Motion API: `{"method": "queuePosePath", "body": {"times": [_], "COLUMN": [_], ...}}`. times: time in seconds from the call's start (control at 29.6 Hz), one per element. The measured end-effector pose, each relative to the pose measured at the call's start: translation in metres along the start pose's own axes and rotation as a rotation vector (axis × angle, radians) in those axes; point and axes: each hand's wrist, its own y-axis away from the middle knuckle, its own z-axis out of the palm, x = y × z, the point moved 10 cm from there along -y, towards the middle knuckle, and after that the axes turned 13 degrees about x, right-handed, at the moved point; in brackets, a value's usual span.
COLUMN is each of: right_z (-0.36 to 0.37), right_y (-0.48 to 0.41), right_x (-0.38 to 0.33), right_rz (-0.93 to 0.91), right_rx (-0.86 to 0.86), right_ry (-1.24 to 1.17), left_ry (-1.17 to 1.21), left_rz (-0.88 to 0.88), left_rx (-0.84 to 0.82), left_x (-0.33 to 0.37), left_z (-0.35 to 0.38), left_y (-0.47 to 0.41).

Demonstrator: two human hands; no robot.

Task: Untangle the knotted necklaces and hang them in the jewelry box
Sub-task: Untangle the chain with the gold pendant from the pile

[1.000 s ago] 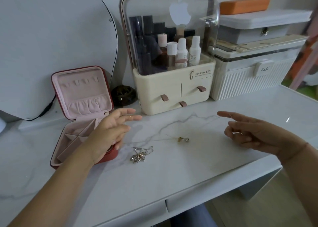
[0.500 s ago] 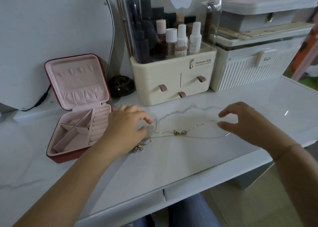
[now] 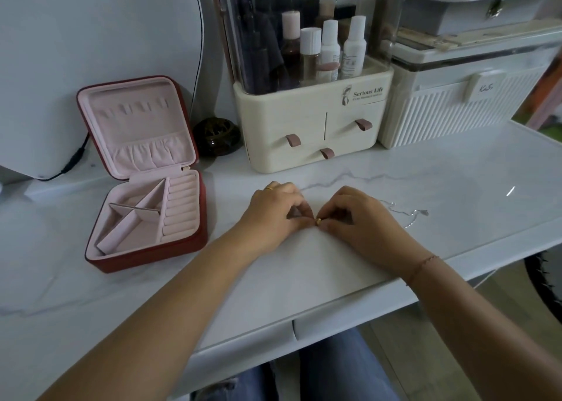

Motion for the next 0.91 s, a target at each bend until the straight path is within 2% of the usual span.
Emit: {"method": "queuePosePath", "body": {"times": [0.2,0.34,0.41,0.54,0.61,0.74,0.91], "right_z": [0.004,-0.001,-0.003,-0.003,-0.002,-0.006,-0.020], "right_y": [0.000,-0.002,-0.004,-0.008,-0.011,-0.018,-0.029], "right_x": [0.003,0.010,0.009,0.011,0.010,0.002,-0.017], "right_rz": [0.008,0.158,0.196,0.292,0.314,0.304,0.261], "right_rx": [-0.044,-0.040,-0.045,-0.067,-0.062,-0.057,-0.065], "right_ry": [0.023,-0.209,-0.372,-0.689,-0.777,-0.871,-0.970], "left_ry": [-0.063,0.269,0.441,0.589,0.670,0.627,0.447], "left_rz": [0.007,-0.186,-0.260,-0.323,-0.350,-0.377,-0.252], "left_rx": [-0.015,0.029,-0.006,-0.129,-0.139,-0.096,-0.052], "left_x": [0.003,-0.007,-0.007,0.004,0.008,0.004,0.007], "left_z": [0.004,-0.005,-0.003,0.009,0.010,0.004,0.000], "left_y": [0.005,0.005,0.005,0.006,0.006,0.005,0.003]}}
